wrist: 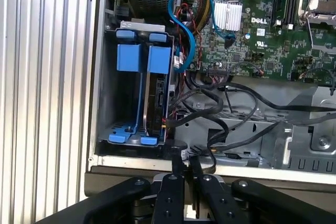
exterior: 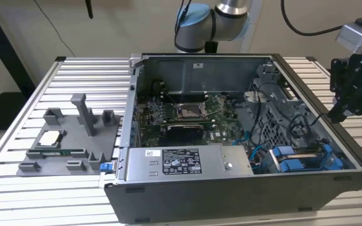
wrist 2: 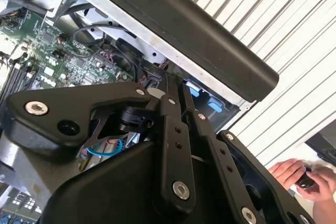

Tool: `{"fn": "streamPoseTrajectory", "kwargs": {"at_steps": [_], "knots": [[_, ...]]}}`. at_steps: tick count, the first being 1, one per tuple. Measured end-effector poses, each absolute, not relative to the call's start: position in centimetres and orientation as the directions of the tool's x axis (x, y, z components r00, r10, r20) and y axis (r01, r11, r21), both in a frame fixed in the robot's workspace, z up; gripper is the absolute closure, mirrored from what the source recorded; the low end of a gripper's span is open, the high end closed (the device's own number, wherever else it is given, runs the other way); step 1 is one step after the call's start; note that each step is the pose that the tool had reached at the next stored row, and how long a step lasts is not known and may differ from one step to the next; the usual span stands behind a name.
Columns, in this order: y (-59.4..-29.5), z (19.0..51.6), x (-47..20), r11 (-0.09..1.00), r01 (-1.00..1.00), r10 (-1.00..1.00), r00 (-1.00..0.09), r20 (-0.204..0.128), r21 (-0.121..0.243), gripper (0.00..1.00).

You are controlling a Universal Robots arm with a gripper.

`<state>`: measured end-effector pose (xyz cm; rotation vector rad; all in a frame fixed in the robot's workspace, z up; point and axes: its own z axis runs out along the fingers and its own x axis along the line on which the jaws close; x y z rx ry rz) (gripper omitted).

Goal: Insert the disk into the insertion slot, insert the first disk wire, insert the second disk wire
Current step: 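Insert the second disk wire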

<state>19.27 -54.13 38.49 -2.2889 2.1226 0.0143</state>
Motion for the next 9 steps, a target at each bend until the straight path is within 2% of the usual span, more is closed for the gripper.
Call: {"fn": "streamPoseTrajectory", "kwargs": {"at_steps": [9], "knots": [[-54.1,39.1,17.6,-0.075,-0.997,-0.997,0.075,-0.028,-0.009,0.84]]}}
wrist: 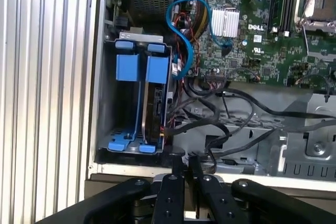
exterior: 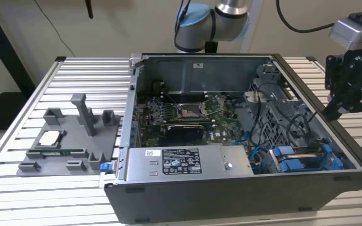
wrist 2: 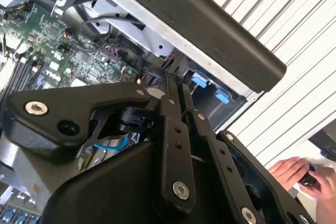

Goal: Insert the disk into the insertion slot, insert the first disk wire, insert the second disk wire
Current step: 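Insert the second disk wire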

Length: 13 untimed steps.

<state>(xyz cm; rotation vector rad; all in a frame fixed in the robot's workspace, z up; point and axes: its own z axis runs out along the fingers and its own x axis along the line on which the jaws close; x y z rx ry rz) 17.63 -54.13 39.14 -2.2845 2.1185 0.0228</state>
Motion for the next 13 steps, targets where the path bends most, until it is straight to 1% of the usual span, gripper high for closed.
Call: {"fn": "streamPoseTrajectory", "kwargs": {"at_steps": [9,13], "knots": [[-54.2,39.5,13.7,-0.075,-0.997,-0.997,0.075,-0.029,-0.009,0.84],[-55.0,39.2,12.5,-0.075,-0.997,-0.997,0.075,-0.029,-0.009,0.84]]}}
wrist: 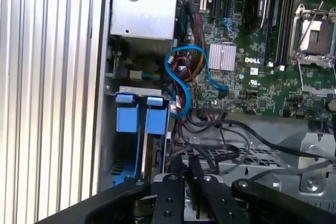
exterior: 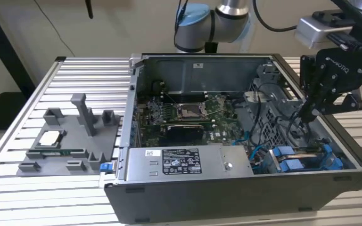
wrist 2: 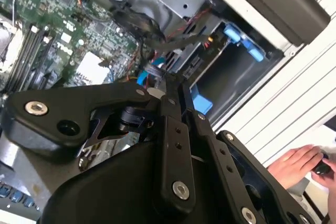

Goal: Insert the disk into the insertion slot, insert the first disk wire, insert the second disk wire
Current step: 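Insert the second disk wire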

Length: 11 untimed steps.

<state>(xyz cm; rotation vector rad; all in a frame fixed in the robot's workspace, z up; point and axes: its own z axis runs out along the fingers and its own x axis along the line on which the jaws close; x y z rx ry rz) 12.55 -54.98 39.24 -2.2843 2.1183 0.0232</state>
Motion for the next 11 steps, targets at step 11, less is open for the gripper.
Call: {"fn": "streamPoseTrajectory", "kwargs": {"at_steps": [11], "knots": [[-57.7,37.5,12.1,-0.075,-0.997,-0.997,0.075,-0.029,-0.007,0.84]]}}
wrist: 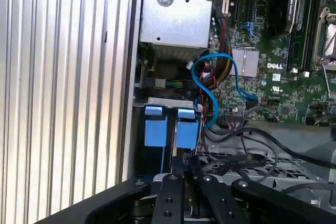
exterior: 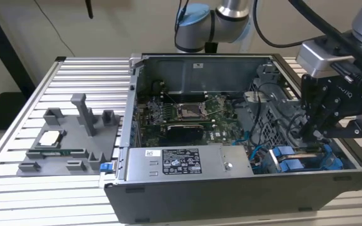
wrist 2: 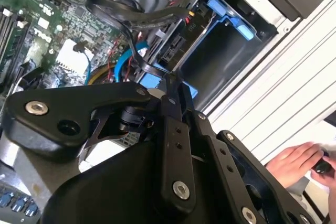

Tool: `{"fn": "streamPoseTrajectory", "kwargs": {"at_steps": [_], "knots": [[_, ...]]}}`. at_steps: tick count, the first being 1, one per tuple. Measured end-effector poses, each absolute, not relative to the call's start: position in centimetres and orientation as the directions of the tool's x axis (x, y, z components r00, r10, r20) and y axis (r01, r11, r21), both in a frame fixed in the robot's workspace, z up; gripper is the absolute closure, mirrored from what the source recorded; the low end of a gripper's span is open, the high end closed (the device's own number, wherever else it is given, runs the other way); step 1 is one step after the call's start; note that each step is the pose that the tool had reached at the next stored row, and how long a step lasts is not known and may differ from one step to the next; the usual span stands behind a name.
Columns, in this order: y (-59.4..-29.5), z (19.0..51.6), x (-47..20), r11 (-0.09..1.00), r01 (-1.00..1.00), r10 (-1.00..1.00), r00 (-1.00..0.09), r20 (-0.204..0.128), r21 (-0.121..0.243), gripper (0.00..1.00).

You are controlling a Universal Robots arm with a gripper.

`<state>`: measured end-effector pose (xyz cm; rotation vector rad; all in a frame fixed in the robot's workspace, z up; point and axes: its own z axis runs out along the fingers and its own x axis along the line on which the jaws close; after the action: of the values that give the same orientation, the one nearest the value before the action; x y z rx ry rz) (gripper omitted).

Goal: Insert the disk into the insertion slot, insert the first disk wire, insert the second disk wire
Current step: 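Insert the second disk wire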

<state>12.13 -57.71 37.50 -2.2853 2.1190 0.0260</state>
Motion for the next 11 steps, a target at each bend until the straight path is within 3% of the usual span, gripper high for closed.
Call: {"fn": "streamPoseTrajectory", "kwargs": {"at_steps": [11], "knots": [[-56.9,35.9,12.5,-0.084,-0.996,-0.996,0.084,-0.030,-0.007,0.84]]}}
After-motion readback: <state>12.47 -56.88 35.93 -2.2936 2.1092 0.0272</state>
